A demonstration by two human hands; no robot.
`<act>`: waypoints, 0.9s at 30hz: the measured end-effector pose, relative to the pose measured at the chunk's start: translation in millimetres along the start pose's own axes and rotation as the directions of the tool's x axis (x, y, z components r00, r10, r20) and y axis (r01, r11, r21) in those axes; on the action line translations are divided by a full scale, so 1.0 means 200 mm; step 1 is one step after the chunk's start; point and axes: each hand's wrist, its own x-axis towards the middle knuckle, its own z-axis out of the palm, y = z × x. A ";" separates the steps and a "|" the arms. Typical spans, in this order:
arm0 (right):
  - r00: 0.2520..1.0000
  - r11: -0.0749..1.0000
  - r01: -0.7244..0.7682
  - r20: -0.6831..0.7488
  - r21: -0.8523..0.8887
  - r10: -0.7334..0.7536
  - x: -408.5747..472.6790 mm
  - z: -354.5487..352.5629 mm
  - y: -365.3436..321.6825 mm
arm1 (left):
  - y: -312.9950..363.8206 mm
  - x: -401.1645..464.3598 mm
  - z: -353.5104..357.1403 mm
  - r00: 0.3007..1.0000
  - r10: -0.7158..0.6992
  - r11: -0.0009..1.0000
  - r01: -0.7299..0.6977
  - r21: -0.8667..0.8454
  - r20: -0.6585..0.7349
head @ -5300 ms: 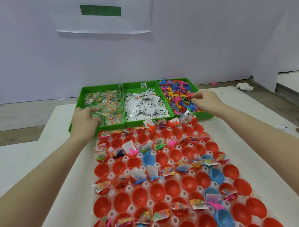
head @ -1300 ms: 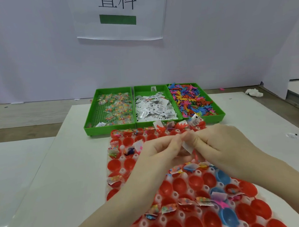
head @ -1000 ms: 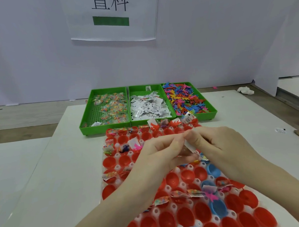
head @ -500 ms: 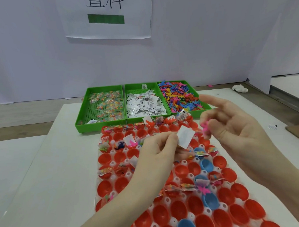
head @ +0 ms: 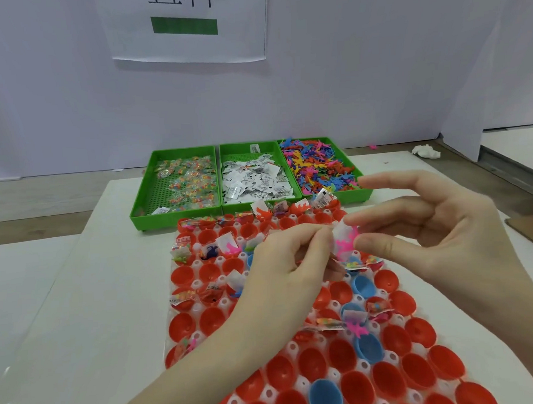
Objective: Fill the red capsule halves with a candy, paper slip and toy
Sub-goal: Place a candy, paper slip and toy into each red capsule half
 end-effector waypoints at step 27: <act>0.926 0.873 -0.368 -0.044 -0.319 0.374 -0.17 -0.27 0.36 | -0.21 0.09 0.19 0.937 -0.008 0.798 -0.204 0.567 0.349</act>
